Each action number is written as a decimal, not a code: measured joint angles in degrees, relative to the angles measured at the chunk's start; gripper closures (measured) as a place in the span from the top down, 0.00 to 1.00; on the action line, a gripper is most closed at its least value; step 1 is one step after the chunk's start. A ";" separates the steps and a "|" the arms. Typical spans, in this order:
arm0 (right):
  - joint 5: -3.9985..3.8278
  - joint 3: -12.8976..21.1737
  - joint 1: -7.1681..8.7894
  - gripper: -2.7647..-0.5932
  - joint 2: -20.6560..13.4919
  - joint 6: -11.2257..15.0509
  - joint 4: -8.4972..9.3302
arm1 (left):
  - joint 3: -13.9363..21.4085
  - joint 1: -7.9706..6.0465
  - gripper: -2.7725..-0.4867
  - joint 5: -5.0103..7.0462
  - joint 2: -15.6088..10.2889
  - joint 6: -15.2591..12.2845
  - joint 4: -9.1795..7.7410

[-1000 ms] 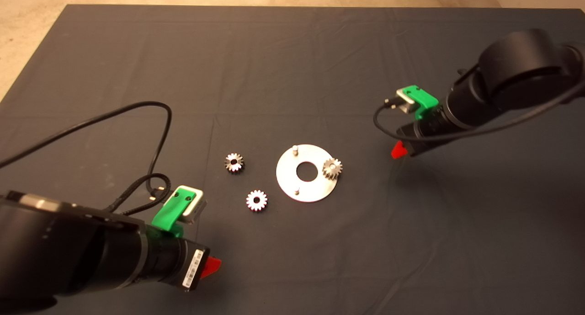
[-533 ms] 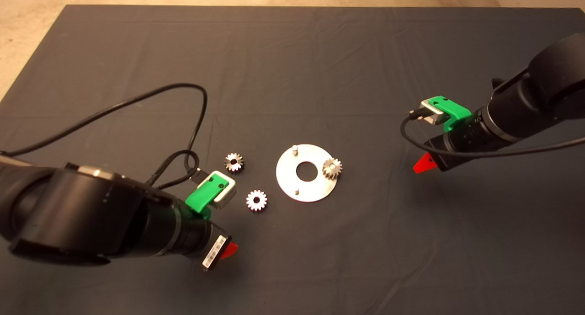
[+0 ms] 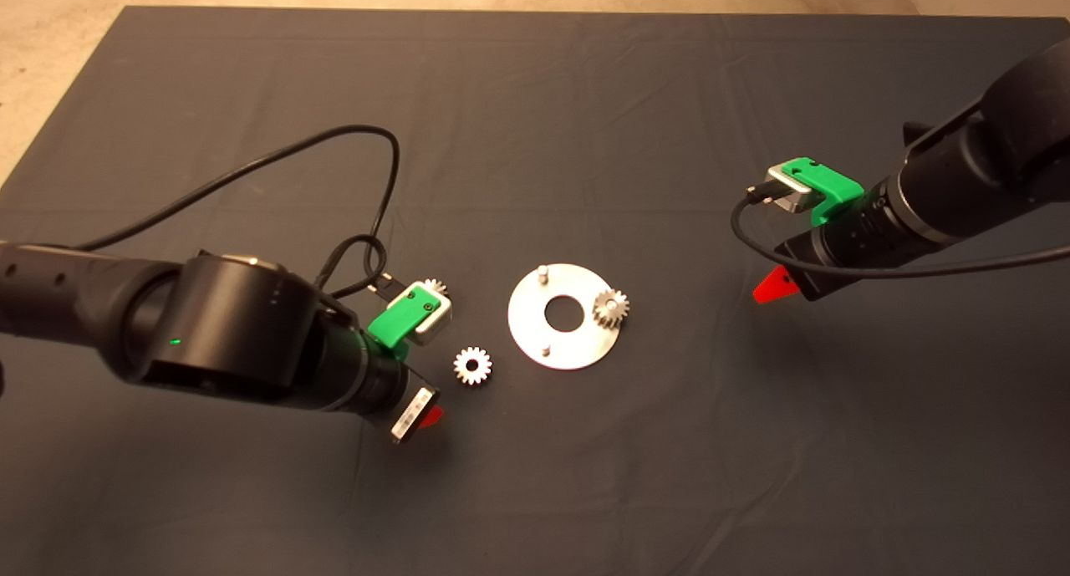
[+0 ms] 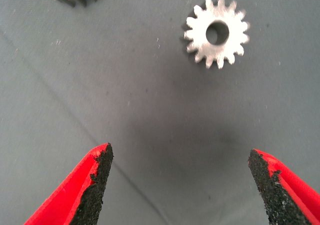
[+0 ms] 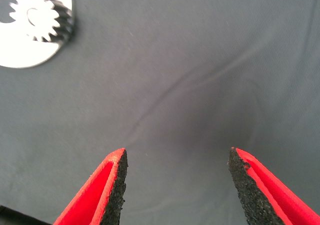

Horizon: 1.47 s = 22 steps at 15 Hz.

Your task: Install three planetary gears onto the carrier pins

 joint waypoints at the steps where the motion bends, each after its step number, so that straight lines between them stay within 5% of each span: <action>1: 0.22 0.02 0.20 0.40 0.06 -0.02 0.03 | -1.33 0.00 0.63 0.32 2.19 0.67 0.21; 3: -0.01 0.00 0.17 0.40 -0.29 0.00 0.58 | -2.55 0.00 0.63 -0.73 5.46 1.14 1.05; 10: 0.07 0.02 0.17 0.40 -0.27 -0.02 1.17 | -4.74 0.35 0.63 -0.30 7.42 1.58 3.25; 14: 0.20 0.02 0.20 0.40 -0.14 -0.02 1.25 | -5.52 3.00 0.63 -0.17 7.80 1.73 5.95; 22: 0.18 0.59 0.19 0.40 -0.25 -0.02 1.34 | -6.01 5.62 0.63 -0.17 8.55 2.49 8.40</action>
